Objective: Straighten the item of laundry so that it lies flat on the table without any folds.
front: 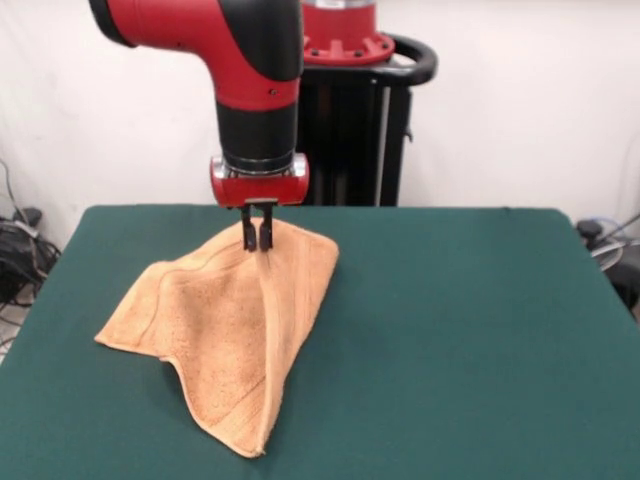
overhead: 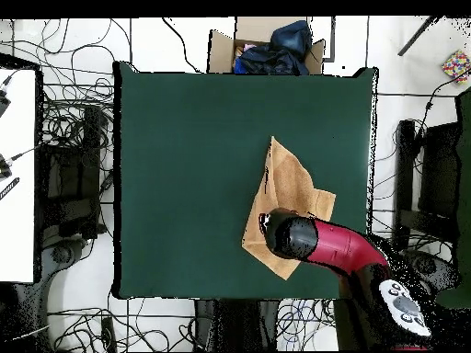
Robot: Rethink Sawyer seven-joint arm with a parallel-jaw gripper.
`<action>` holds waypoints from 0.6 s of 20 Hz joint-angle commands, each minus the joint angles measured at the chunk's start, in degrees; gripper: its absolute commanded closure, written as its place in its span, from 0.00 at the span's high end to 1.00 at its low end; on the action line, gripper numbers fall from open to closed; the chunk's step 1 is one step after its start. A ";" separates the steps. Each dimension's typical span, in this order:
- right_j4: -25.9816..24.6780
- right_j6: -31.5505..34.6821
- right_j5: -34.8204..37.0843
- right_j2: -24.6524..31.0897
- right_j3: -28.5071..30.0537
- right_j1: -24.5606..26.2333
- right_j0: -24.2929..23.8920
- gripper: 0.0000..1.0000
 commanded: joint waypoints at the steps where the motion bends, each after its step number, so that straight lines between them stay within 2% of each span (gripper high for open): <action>1: 3.68 9.77 3.45 4.13 -0.22 0.32 2.04 0.00; 6: 5.01 12.14 -0.98 4.63 1.47 2.63 3.48 0.00; 12: 7.66 17.20 -7.62 3.94 2.86 6.23 8.17 0.00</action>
